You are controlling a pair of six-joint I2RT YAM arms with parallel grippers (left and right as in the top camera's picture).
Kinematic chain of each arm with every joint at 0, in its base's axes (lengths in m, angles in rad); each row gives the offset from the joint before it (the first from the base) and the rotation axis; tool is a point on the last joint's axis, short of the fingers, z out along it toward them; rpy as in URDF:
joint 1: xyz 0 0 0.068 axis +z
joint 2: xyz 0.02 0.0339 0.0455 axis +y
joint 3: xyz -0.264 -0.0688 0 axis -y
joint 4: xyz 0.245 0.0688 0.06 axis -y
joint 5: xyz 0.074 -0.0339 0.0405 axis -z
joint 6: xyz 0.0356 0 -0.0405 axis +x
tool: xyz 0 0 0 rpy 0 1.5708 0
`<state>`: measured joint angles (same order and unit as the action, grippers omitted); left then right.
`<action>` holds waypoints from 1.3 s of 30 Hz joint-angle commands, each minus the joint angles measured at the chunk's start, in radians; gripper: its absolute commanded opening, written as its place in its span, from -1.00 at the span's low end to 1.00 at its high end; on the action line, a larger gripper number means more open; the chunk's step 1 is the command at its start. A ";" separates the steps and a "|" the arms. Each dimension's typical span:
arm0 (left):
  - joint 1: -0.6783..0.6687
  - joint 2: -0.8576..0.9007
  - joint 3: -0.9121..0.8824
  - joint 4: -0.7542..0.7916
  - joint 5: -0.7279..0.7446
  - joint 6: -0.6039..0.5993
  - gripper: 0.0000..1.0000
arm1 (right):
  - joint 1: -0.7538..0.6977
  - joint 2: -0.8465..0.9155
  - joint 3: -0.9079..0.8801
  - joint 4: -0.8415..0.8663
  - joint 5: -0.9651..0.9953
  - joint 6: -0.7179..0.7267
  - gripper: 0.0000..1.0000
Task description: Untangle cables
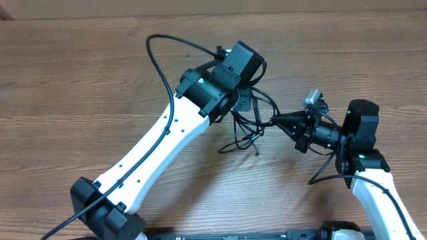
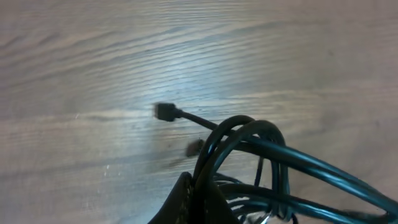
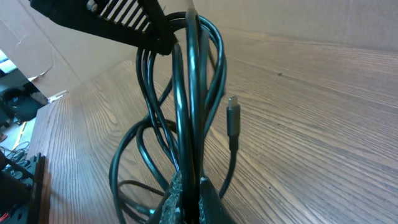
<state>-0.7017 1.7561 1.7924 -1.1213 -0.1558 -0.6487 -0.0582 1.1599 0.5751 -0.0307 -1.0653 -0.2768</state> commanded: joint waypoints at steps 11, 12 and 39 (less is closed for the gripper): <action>0.008 -0.016 0.017 -0.013 0.001 0.038 -0.91 | -0.001 0.002 0.015 0.000 0.036 0.075 0.64; 0.007 -0.016 0.017 -0.008 0.039 0.109 -0.91 | -0.001 0.002 0.015 0.000 0.036 0.075 0.76; 0.007 -0.016 0.017 -0.062 0.586 0.851 -0.92 | -0.001 0.002 0.015 0.018 0.035 -0.072 -0.79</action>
<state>-0.6987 1.7561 1.7924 -1.1873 0.3641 0.1501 -0.0582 1.1599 0.5751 -0.0162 -1.0309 -0.3340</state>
